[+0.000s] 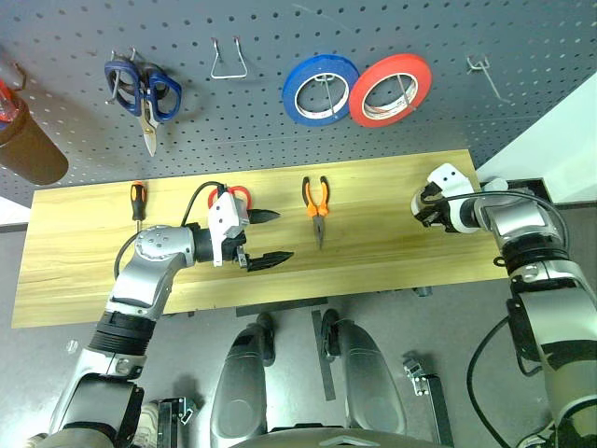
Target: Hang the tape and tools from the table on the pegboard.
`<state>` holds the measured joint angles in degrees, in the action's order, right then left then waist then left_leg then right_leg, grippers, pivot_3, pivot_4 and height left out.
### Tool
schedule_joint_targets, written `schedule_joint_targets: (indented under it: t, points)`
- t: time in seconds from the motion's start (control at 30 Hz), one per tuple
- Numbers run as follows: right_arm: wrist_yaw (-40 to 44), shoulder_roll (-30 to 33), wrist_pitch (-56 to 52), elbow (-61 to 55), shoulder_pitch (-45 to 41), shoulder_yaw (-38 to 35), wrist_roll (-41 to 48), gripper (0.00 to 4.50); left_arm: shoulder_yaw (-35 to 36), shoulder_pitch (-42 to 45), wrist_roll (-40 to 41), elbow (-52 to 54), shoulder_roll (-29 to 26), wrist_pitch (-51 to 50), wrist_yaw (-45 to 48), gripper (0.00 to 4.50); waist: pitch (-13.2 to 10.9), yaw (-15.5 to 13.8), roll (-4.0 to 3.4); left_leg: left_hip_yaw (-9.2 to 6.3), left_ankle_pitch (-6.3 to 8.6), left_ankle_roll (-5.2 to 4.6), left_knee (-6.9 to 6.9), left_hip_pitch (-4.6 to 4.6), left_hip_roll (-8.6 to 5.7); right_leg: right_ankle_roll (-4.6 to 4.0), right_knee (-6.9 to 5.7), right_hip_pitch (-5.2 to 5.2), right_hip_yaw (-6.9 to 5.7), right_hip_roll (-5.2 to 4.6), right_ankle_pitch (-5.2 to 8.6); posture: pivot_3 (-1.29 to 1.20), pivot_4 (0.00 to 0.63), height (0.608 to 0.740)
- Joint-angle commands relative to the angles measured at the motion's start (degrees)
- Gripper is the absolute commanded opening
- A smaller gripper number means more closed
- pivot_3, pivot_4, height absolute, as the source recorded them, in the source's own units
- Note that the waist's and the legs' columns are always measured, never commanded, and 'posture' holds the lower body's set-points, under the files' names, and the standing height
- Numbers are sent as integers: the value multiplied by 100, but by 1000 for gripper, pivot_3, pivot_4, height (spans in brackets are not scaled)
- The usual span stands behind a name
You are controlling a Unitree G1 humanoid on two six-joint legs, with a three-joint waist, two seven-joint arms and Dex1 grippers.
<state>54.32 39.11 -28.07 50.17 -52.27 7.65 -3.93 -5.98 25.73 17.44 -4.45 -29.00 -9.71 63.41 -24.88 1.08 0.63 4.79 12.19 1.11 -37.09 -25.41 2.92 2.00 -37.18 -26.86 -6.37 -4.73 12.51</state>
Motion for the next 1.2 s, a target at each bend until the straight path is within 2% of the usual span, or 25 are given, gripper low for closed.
schedule_joint_targets:
  t: [0.03, 0.27, 0.47, 0.7, 0.93, 1.2]
  points:
    - [300, 408, -696, -1186, 472, -339, 334, 23, -24, 65, -38, -60, 78, 248, 11, 4500, 1, -13, 0, 0, 0, 0, 1, -2, -1, 0, 1, 0, 0, -1, 0, -124, 393, 740]
    - [599, 1079, -1996, -4776, 2266, -1571, 1547, 23, 48, -108, 341, 72, 128, 416, 549, 4500, 24, 27, -9, 0, -3, 6, -4, -7, -4, 14, 8, 1, -3, -3, -9, -217, 325, 740]
    - [274, 1104, -2180, -6382, 2729, -2639, 2285, 23, 605, -66, 990, 152, 39, 749, 1037, 4500, 143, 193, 27, -1, 0, 1, -22, -14, -6, 28, 15, 1, -3, 5, -22, -256, 256, 740]
    - [-88, 1075, -1755, -6542, 2487, -2931, 2662, 23, 1053, 97, 1368, 252, -78, 701, 1020, 4500, 449, 313, 65, -4, 2, -3, -24, -13, -9, 28, 25, 10, -5, 8, -25, -248, 198, 740]
    - [-176, 1350, -1027, -6145, 2030, -2706, 2547, 23, 1441, 188, 1744, 496, -194, 378, 730, 4500, 636, 325, 73, -3, 1, -6, -29, -11, -14, 27, 21, 11, -4, 14, -27, -236, 159, 740]
    - [-491, 990, -89, -5456, 1750, -2071, 2176, 23, 1590, 437, 1928, 436, -319, 72, 538, 4500, 889, 326, 92, -4, 2, -7, -45, 1, -13, 24, 19, 28, -4, 18, -33, -214, 128, 740]
